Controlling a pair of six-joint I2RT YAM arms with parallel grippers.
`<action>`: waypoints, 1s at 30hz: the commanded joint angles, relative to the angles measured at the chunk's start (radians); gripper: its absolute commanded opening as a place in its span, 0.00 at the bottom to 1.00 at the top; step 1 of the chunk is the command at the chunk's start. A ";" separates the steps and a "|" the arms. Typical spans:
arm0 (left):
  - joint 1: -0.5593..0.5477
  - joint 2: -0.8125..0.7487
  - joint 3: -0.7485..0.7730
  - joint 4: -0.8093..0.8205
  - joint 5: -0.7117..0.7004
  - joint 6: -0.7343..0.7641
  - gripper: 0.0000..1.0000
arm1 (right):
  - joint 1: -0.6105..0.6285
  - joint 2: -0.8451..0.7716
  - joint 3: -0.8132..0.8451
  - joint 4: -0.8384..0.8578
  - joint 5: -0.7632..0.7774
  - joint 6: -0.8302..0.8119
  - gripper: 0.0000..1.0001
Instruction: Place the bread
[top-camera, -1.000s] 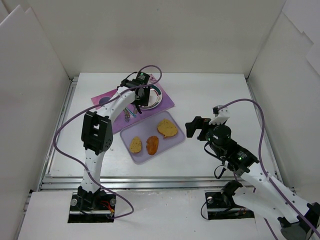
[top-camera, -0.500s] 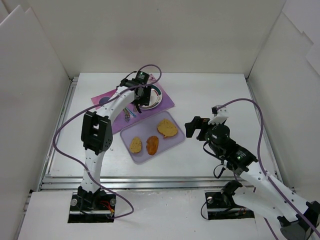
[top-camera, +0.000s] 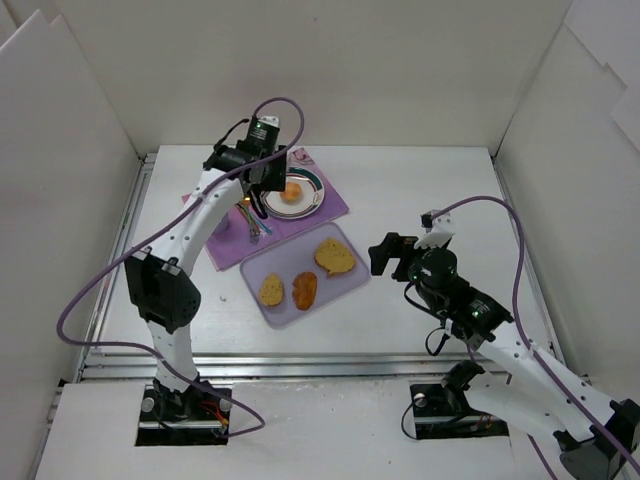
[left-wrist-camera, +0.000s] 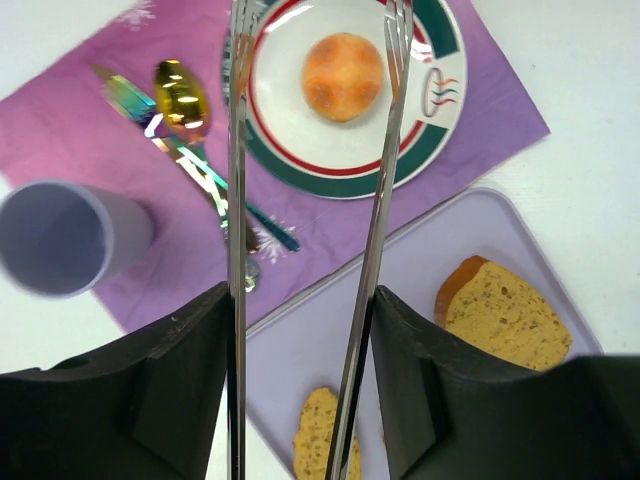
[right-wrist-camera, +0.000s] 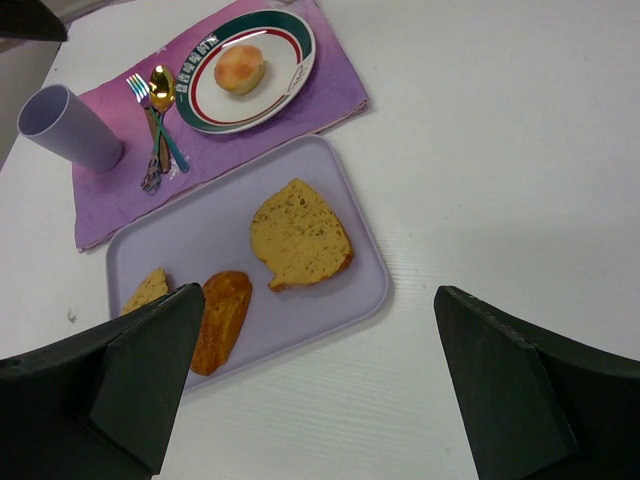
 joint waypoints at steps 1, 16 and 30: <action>0.019 -0.116 -0.011 -0.085 -0.138 -0.046 0.49 | 0.000 0.003 0.038 0.054 -0.001 0.008 0.98; 0.432 -0.561 -0.493 -0.089 -0.123 -0.178 0.47 | 0.000 0.011 0.038 0.058 -0.043 0.012 0.98; 0.515 -0.583 -0.881 0.140 -0.020 -0.218 0.48 | -0.001 0.000 0.037 0.058 -0.037 0.012 0.98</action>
